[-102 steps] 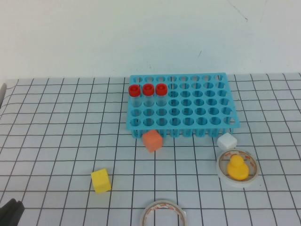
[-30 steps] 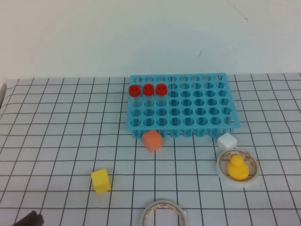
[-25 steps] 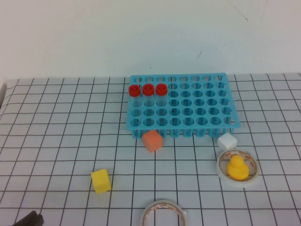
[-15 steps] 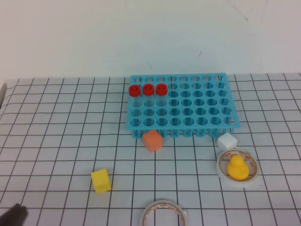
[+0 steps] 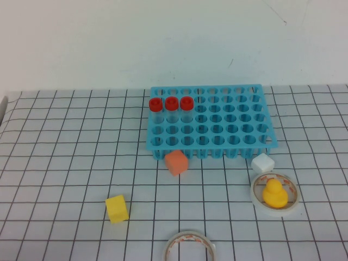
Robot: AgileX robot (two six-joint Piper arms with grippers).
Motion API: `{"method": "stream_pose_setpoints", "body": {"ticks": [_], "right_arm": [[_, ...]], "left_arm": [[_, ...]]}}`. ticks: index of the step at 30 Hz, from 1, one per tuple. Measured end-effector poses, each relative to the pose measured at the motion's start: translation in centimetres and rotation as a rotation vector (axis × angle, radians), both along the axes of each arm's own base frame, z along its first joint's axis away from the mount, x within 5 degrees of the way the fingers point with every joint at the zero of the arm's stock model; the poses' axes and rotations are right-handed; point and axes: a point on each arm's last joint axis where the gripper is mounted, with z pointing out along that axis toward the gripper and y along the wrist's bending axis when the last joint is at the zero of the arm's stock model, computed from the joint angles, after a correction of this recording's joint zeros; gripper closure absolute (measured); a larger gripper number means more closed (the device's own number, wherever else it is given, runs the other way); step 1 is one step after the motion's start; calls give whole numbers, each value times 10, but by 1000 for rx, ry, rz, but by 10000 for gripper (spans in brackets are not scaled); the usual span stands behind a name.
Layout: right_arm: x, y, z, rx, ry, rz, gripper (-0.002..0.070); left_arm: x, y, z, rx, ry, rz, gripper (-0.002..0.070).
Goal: Place the test tubes
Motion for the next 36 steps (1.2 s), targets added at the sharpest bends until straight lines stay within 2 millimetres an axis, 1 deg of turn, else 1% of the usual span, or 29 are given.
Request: {"method": "stream_pose_setpoints", "body": {"ticks": [4,6,9,13,17,27,36], "right_arm": [[0,0,0,0,0,0,678],[0,0,0,0,0,0,678],[0,0,0,0,0,0,678],[0,0,0,0,0,0,678],[0,0,0,1,0,0,678],[0,0,0,1,0,0,678],[0,0,0,1,0,0,678]], "left_arm": [[4,2,-12,94,-64,13,676],[5,2,-17,101,-61,11,676],[5,1,-15,126,-80,0,677],[5,-2,-20,181,-32,-70,676],[5,-5,-29,223,65,-131,676],[2,-6,-41,226,198,-166,676],[2,-8,-41,130,204,-171,676]]}}
